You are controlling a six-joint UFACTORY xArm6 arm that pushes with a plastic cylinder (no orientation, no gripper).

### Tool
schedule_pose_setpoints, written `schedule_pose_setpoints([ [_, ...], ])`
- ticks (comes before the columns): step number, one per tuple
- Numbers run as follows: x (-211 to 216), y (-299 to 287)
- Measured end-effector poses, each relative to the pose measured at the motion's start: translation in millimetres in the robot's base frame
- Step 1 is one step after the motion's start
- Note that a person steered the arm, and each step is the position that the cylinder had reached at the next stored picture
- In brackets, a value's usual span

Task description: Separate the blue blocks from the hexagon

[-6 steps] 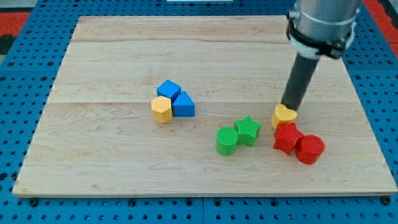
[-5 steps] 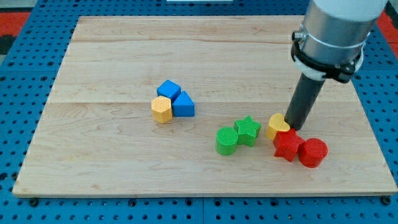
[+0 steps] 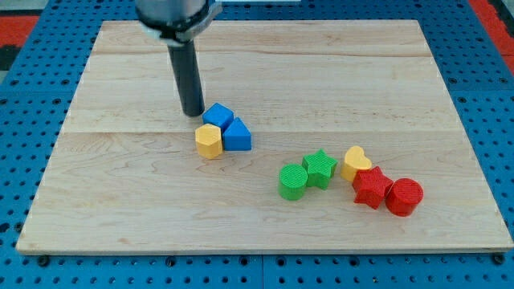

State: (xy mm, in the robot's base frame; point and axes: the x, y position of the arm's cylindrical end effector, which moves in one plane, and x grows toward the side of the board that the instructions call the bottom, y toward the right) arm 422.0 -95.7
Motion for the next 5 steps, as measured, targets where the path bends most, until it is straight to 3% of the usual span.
schedule_pose_setpoints([
  [2, 42.9, 70.4],
  [5, 43.4, 118.3],
])
